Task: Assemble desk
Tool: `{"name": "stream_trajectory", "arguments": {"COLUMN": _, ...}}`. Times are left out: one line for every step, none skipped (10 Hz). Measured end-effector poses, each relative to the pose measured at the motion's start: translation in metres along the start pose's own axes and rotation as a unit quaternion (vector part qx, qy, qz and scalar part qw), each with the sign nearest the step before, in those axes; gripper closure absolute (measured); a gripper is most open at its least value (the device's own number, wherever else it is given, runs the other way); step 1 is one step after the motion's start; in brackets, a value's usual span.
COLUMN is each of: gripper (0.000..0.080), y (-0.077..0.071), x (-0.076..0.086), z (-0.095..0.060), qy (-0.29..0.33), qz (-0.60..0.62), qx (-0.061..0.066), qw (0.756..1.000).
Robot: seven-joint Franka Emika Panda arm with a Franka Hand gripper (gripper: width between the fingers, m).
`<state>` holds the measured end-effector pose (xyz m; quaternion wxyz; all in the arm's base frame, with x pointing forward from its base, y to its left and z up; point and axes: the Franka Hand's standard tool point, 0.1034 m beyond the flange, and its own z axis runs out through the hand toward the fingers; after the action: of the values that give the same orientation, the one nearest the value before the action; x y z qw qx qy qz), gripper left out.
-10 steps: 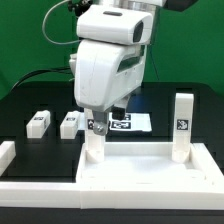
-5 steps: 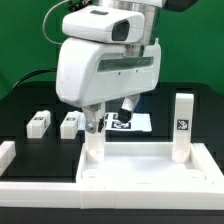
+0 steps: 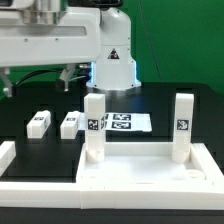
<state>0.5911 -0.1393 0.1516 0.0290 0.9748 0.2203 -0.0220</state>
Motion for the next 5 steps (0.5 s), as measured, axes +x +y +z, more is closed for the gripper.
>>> {"name": "stream_trajectory", "arguments": {"gripper": 0.0150, "y": -0.0017, "x": 0.0017, "z": 0.0007, "qy": 0.000, "qz": 0.019, "qx": 0.001, "qw": 1.000}}
{"name": "stream_trajectory", "arguments": {"gripper": 0.0150, "y": -0.0031, "x": 0.0025, "z": 0.0014, "qy": 0.000, "qz": 0.064, "qx": 0.001, "qw": 0.998}}
{"name": "stream_trajectory", "arguments": {"gripper": 0.0150, "y": -0.0036, "x": 0.0027, "z": 0.0019, "qy": 0.000, "qz": 0.112, "qx": 0.002, "qw": 0.994}}
{"name": "stream_trajectory", "arguments": {"gripper": 0.0150, "y": -0.0034, "x": 0.0020, "z": 0.0025, "qy": -0.001, "qz": 0.120, "qx": 0.003, "qw": 0.993}}
{"name": "stream_trajectory", "arguments": {"gripper": 0.0150, "y": -0.0019, "x": -0.0065, "z": 0.0083, "qy": 0.007, "qz": 0.161, "qx": 0.026, "qw": 0.987}}
